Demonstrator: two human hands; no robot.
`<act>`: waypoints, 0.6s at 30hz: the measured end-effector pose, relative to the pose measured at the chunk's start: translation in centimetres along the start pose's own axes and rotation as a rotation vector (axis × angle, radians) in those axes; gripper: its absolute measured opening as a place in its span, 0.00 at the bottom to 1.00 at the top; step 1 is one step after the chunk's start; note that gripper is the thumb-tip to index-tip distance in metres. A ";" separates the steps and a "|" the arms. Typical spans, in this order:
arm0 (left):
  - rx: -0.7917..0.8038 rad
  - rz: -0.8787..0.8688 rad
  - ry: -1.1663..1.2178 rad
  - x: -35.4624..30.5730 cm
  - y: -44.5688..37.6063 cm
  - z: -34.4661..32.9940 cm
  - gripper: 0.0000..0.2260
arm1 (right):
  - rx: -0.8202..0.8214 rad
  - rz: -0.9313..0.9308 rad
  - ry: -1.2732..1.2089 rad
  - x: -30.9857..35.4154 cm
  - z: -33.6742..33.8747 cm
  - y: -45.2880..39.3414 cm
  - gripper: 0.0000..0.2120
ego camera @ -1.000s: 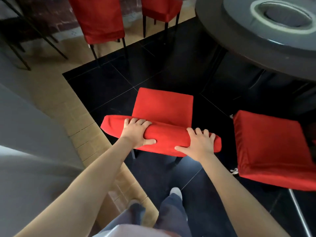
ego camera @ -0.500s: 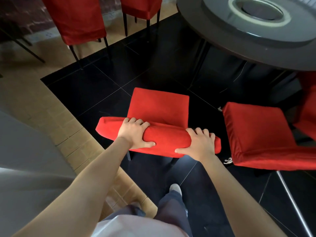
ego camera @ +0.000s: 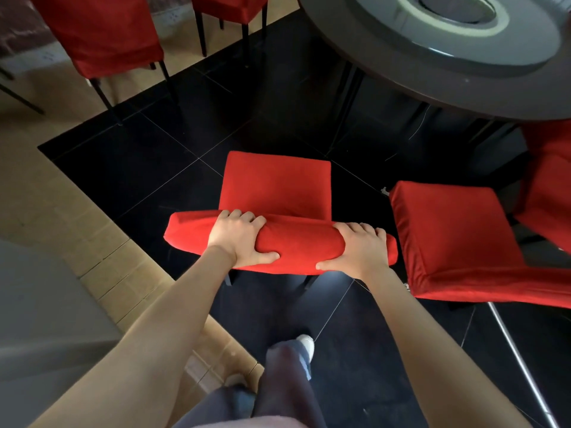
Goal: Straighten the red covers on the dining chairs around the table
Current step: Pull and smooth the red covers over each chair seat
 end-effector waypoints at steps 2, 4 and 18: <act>-0.005 0.006 0.001 -0.1 -1.4 0.0 0.47 | 0.003 -0.003 -0.002 -0.6 0.2 -1.3 0.51; -0.008 0.011 0.004 -0.1 -2.7 -0.1 0.47 | 0.004 -0.005 -0.002 -1.2 0.3 -2.6 0.51; 0.039 0.045 0.009 0.2 -7.4 -0.5 0.45 | 0.049 -0.029 0.010 -3.0 0.2 -7.4 0.49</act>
Point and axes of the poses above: each hand's wrist, its own y-axis away from the middle knuckle, its own z-axis out of the back of the hand, x = y × z, the point moved 10 cm from there along -y, towards the middle knuckle, and after that the axes turned 14 degrees about -x, right-handed, at the moved point
